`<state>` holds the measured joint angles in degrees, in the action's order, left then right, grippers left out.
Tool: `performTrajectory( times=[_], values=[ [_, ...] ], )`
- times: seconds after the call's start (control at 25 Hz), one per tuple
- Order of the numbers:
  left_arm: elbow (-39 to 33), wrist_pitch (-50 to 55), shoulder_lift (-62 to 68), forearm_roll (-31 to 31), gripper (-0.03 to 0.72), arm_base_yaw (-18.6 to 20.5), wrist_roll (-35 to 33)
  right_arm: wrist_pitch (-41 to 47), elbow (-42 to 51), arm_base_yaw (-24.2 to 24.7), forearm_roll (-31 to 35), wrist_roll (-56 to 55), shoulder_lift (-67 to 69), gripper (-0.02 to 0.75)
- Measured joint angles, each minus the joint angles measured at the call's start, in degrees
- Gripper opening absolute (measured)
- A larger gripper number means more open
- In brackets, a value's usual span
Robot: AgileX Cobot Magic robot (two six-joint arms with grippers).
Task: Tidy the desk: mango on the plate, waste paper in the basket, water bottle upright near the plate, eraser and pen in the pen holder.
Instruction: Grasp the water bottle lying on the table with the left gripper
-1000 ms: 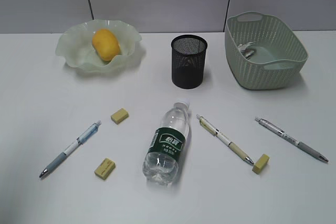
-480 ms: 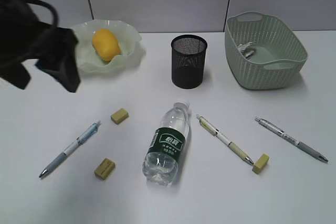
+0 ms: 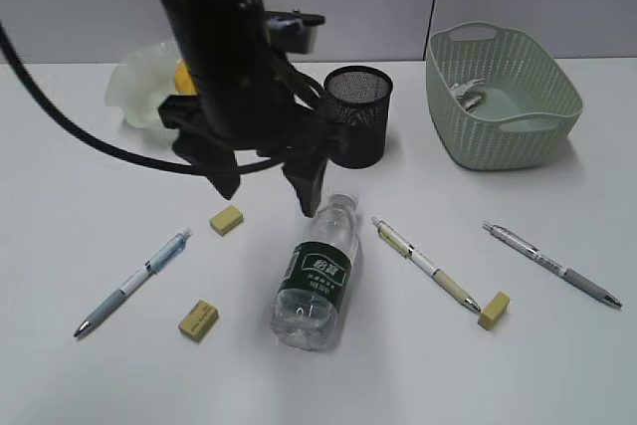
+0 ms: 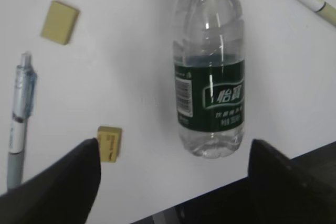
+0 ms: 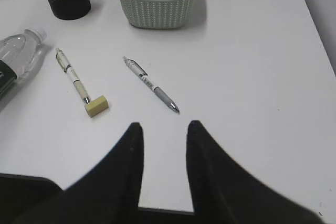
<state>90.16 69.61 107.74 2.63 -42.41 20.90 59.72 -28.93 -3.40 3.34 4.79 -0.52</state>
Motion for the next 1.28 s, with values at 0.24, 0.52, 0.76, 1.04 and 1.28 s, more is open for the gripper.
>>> performTrajectory(
  times=[0.24,0.52,0.76,1.04,1.28],
  values=[
    [4.34,0.0,8.5,1.57,0.673,-1.82,-0.55,0.0,0.0,0.0,0.0,0.0,0.0,0.241],
    [4.93,-1.46,12.67,3.8,0.673,-2.14,-2.15,0.0,0.0,0.0,0.0,0.0,0.0,0.241],
    [7.99,-1.4,16.46,4.23,0.673,-2.18,-3.06,-0.05,0.0,0.0,0.0,0.0,0.0,0.24],
    [12.92,-0.69,22.44,4.23,0.673,-2.24,-3.23,-0.05,0.0,0.0,0.0,0.0,0.0,0.24],
    [14.56,-0.37,25.88,4.3,0.671,-2.26,-3.29,-0.05,0.0,0.0,0.0,0.0,0.0,0.239]
  ],
)
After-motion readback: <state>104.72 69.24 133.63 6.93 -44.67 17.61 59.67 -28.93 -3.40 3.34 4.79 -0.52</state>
